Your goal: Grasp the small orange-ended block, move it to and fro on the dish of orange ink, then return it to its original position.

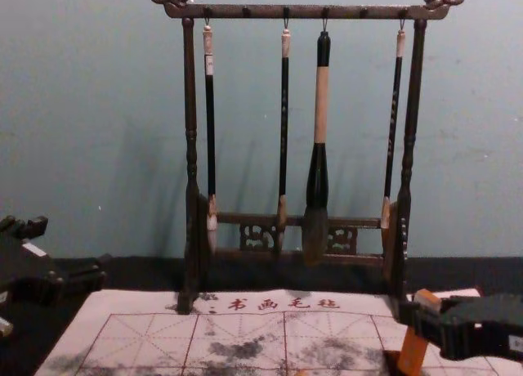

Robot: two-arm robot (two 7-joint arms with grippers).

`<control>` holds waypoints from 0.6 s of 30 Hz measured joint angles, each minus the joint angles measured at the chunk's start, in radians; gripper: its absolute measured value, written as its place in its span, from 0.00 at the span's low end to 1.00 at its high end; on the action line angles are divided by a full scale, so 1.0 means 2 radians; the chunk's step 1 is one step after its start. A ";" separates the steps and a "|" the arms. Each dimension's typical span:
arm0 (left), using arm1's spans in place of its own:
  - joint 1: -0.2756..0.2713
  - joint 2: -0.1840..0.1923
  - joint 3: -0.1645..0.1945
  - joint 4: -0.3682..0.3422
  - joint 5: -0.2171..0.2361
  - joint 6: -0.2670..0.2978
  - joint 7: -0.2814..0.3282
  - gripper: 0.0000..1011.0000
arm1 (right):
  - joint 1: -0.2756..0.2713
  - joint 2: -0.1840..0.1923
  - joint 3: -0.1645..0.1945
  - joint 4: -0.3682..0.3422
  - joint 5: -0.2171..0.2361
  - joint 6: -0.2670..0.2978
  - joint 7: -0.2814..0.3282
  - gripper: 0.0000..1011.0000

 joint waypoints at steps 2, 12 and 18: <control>0.000 0.000 0.000 0.000 0.000 0.000 0.000 0.99 | 0.001 -0.002 0.000 0.002 -0.001 0.000 0.001 0.11; 0.000 0.000 0.000 0.000 0.000 0.000 0.000 0.99 | 0.007 -0.007 -0.001 0.011 -0.005 0.002 0.003 0.11; 0.000 0.000 0.000 0.000 0.000 0.000 0.000 0.99 | 0.009 -0.011 -0.004 0.020 -0.008 0.003 0.005 0.11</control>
